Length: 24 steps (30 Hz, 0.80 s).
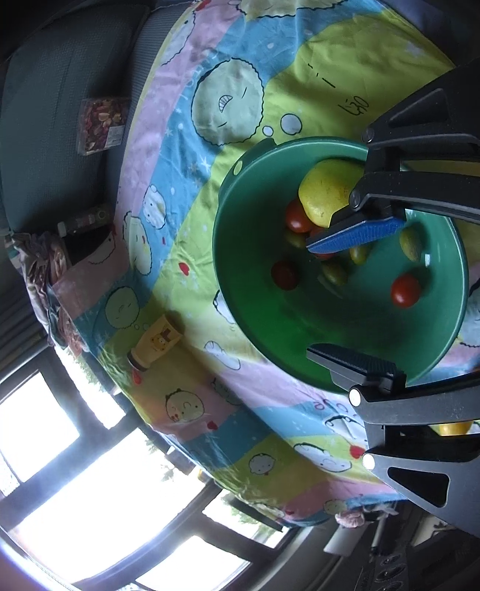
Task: Organize fruits
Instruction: 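Withdraw the left tool while the right tool moves toward the yellow lemon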
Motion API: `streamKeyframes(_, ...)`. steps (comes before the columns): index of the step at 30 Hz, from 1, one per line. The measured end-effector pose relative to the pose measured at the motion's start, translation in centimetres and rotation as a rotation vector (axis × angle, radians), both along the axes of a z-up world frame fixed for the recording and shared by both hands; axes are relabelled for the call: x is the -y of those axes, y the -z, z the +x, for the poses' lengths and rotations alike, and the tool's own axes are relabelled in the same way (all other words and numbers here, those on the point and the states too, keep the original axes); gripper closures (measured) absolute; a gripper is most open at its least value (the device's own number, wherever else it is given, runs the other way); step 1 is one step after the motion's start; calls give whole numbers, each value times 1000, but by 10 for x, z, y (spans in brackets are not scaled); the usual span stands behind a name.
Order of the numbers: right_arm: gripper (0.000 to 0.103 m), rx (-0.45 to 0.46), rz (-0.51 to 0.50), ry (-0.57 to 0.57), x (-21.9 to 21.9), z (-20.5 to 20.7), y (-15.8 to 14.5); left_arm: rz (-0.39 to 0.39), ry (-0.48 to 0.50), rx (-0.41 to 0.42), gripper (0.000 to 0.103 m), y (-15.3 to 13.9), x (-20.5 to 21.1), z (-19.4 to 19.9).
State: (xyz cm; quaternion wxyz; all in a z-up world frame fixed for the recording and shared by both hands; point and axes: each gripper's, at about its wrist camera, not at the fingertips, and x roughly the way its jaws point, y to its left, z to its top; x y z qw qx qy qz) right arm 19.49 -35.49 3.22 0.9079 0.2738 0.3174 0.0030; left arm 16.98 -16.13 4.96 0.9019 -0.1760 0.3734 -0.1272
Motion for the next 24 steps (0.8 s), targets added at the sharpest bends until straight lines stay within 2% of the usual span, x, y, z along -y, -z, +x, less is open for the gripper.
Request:
streamKeyframes(3, 43, 23, 18, -59, -10, 0, -4, 11, -131, 8, 19, -11, -30, -17)
streamKeyframes(8, 38, 53, 40, -185, -36, 1, -11, 101, -356, -30, 16, -8, -79, -52)
streamKeyframes(11, 31, 60, 31, -282, -60, 2, -14, 93, -430, -77, 16, 4, -106, -68)
streamKeyframes(13, 29, 52, 5, -358, -81, 4, -15, 71, -467, -118, 16, 17, -121, -76)
streamKeyframes(17, 28, -8, -29, -517, -125, 12, -6, 56, -496, -187, 16, 39, -136, -80)
streamKeyframes(24, 28, -192, -33, -744, -190, 31, 32, 30, -425, -261, 16, 64, -133, -77)
